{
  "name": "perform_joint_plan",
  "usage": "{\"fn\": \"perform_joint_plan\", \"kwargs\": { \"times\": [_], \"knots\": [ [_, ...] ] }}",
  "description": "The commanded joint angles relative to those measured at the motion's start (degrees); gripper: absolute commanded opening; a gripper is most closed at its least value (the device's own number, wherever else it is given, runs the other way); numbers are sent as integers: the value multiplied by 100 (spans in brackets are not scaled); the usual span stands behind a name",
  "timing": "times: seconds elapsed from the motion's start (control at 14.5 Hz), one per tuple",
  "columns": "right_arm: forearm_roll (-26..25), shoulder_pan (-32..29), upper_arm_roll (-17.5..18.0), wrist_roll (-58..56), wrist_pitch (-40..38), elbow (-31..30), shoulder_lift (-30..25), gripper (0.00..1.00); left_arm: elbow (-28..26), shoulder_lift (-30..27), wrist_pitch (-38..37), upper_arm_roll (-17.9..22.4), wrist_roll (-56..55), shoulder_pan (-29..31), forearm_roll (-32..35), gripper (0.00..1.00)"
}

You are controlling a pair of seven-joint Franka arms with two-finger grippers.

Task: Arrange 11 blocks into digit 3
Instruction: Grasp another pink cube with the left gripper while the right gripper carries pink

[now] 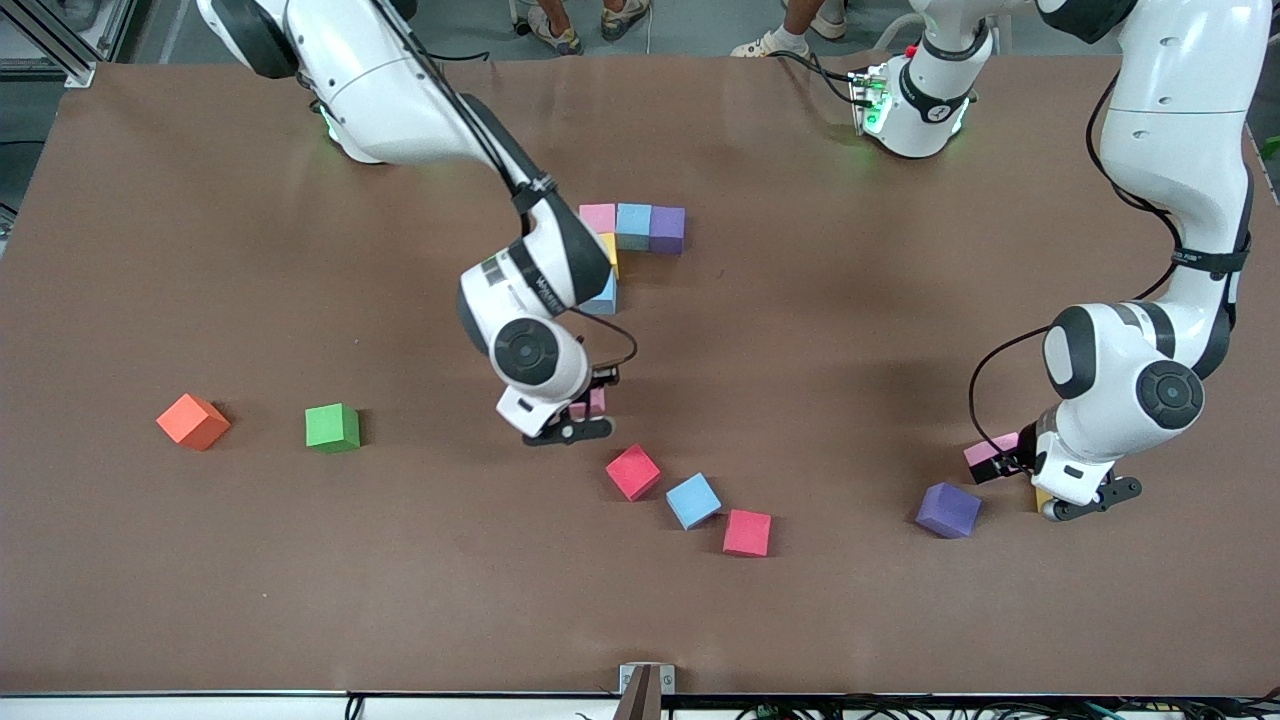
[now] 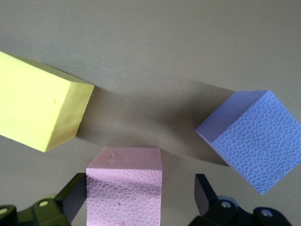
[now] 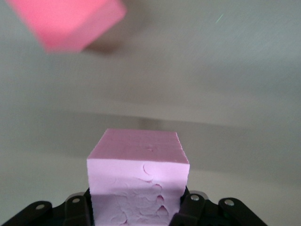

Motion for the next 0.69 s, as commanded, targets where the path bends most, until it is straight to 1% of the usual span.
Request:
{"fn": "perform_joint_plan", "kwargs": {
  "times": [0.0,0.14,0.21,0.28,0.34,0.41,0.48,0.55,0.62],
  "knots": [
    [31,384,-105,237,358,-1041,-626,33,-162,-45,166,-65,221,64,-62,100],
    [31,490,-96,255,858,-1612,-890,33,-258,61,420,-65,257,56,-36,93],
    [31,516,-96,255,1087,-1876,-978,32,-285,70,465,-57,257,56,-27,77],
    [31,543,-96,255,1193,-2001,-1040,33,-294,70,465,-57,265,56,-9,47],
    [31,578,-105,255,1212,-2071,-1084,33,-285,70,457,-57,292,56,-9,29],
    [31,578,-105,255,1212,-2098,-1102,33,-285,70,448,-48,318,47,-9,19],
    [31,578,-105,264,1221,-2125,-1102,33,-259,61,431,-39,310,38,0,12],
    [31,578,-105,264,1229,-2142,-1102,32,-224,18,422,-39,292,38,-9,5],
    [39,578,-105,273,1230,-2151,-1102,33,-180,-35,395,-48,257,38,-9,1]
  ]
}}
